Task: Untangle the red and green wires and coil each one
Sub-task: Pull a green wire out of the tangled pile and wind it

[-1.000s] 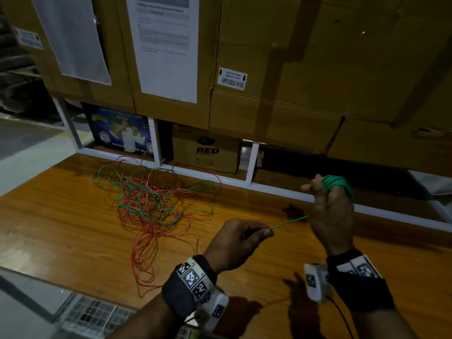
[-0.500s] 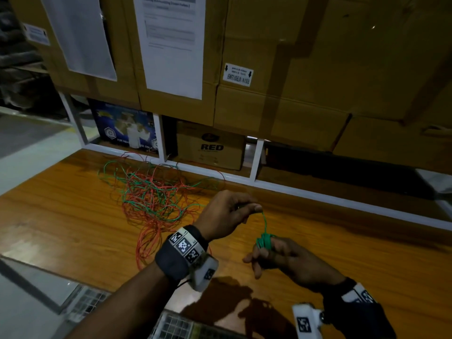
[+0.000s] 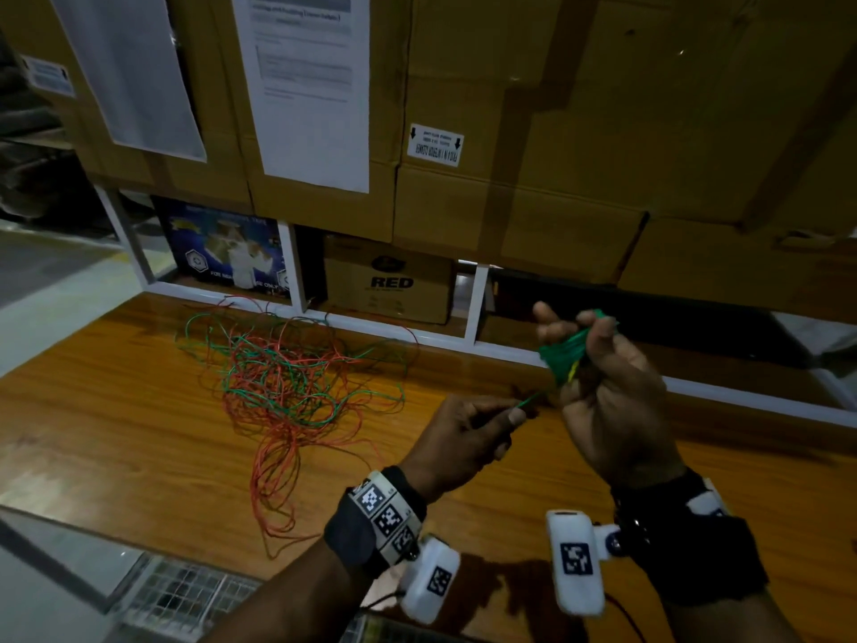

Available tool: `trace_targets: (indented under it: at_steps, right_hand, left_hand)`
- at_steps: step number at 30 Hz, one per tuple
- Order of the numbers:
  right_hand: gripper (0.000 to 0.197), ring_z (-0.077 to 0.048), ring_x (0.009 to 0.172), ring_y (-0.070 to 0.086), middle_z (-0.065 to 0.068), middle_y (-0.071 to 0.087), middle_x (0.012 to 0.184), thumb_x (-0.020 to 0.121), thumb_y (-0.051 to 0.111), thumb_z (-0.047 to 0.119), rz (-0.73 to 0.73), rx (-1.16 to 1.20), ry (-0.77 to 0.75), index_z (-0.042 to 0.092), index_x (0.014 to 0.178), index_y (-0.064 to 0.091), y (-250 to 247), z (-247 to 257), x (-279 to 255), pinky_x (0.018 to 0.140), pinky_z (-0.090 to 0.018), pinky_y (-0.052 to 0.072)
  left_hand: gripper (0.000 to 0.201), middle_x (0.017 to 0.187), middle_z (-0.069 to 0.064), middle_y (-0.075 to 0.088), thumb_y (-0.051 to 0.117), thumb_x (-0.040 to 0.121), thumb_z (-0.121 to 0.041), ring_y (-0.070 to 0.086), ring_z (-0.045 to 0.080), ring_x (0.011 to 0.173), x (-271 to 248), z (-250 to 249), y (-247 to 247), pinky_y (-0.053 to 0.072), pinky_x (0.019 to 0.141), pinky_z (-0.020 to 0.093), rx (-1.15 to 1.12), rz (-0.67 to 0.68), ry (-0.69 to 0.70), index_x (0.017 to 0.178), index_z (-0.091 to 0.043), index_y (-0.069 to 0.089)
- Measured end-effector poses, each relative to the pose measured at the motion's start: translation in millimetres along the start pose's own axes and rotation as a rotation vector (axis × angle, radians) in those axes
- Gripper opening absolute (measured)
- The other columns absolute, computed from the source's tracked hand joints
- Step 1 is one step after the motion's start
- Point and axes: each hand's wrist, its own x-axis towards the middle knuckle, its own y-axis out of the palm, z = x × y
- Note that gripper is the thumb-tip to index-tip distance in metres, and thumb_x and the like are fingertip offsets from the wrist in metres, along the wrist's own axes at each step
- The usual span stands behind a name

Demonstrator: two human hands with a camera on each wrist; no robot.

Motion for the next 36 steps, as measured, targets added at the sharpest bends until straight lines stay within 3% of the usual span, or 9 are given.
trace_targets:
  at_steps: [3,6,9,12,15,21,26,32,36]
  right_hand:
    - [0.027,-0.006,0.118,0.064,0.001,0.076,0.099,0.108,0.043,0.028,-0.086,-0.694,-0.274,0.017,0.094,0.064,-23.8,-3.8,14.2,0.099,-0.025,0.049]
    - [0.031,-0.001,0.097,0.064,0.006,0.071,0.094,0.109,0.045,0.03,-0.017,-1.344,-0.327,0.022,0.087,0.065,-48.3,-10.4,14.3,0.081,-0.01,0.045]
    - [0.03,-0.002,0.087,0.063,0.011,0.067,0.089,0.105,0.044,0.044,0.196,-1.521,-0.142,0.028,0.088,0.063,-73.2,-20.5,3.6,0.082,-0.037,0.054]
    - [0.051,-0.008,0.089,0.065,0.009,0.066,0.091,0.102,0.036,0.064,0.499,-1.458,0.208,0.031,0.083,0.07,-73.9,-25.0,-12.9,0.087,-0.047,0.053]
    - [0.05,-0.012,0.091,0.065,0.001,0.07,0.093,0.106,0.035,0.048,0.613,-1.079,0.564,0.011,0.103,0.068,-62.5,-27.9,-29.5,0.088,-0.034,0.05]
    - [0.056,-0.047,0.104,0.058,-0.014,0.068,0.095,0.108,0.031,0.05,0.58,-0.57,0.671,0.005,0.109,0.066,-57.6,-33.2,-44.9,0.09,-0.049,0.04]
    - [0.04,-0.053,0.109,0.053,-0.013,0.07,0.095,0.1,0.057,0.044,0.603,-0.305,0.569,0.006,0.107,0.066,-54.3,-30.3,-46.7,0.091,-0.047,0.045]
    - [0.036,-0.028,0.111,0.065,-0.009,0.067,0.083,0.095,0.047,0.043,0.06,-0.056,0.206,0.009,0.098,0.058,-28.4,-9.3,-31.2,0.094,-0.037,0.057]
    - [0.035,-0.013,0.115,0.066,-0.008,0.074,0.098,0.107,0.037,0.036,-0.061,-0.676,-0.14,0.01,0.101,0.06,-45.2,-18.6,-9.3,0.103,-0.03,0.045]
  left_hand:
    - [0.024,0.064,-0.001,0.061,0.062,0.103,-0.024,0.051,0.01,0.055,-10.0,11.7,-0.2,0.041,0.053,0.023,0.058,-0.052,-0.013,0.114,-0.009,0.076]
    - [0.024,0.066,-0.001,0.065,0.062,0.102,-0.031,0.058,0.012,0.06,-17.2,16.8,-10.5,0.049,0.057,0.036,0.261,-0.063,0.042,0.105,-0.013,0.077]
    - [0.024,0.064,-0.004,0.065,0.062,0.102,-0.034,0.058,0.006,0.057,-18.0,11.1,-28.0,0.047,0.056,0.028,0.417,-0.111,0.097,0.099,-0.017,0.078]
    - [0.025,0.065,-0.001,0.068,0.063,0.101,-0.038,0.062,0.012,0.057,-12.5,-1.6,-42.1,0.051,0.054,0.035,0.464,-0.092,0.131,0.096,-0.019,0.078]
    - [0.027,0.066,-0.002,0.068,0.064,0.099,-0.041,0.065,0.022,0.059,-6.6,-10.8,-45.5,0.054,0.055,0.043,0.452,-0.032,0.162,0.093,-0.018,0.078]
    - [0.017,0.07,0.004,0.072,0.071,0.096,-0.025,0.064,0.025,0.059,2.0,-13.8,-42.1,0.053,0.056,0.04,0.306,-0.029,0.163,0.094,-0.01,0.08]
    - [0.018,0.07,0.013,0.069,0.071,0.096,-0.02,0.062,0.023,0.064,7.7,-2.7,-27.3,0.049,0.059,0.034,0.125,-0.045,0.145,0.095,-0.004,0.08]
    - [0.02,0.061,-0.004,0.062,0.061,0.101,-0.023,0.048,0.004,0.049,-10.1,16.4,1.9,0.037,0.051,0.017,-0.004,-0.069,0.013,0.099,-0.011,0.078]
    - [0.022,0.066,-0.005,0.067,0.056,0.106,-0.035,0.057,0.005,0.057,-28.1,18.8,15.3,0.051,0.059,0.032,0.339,0.057,-0.04,0.108,-0.024,0.075]
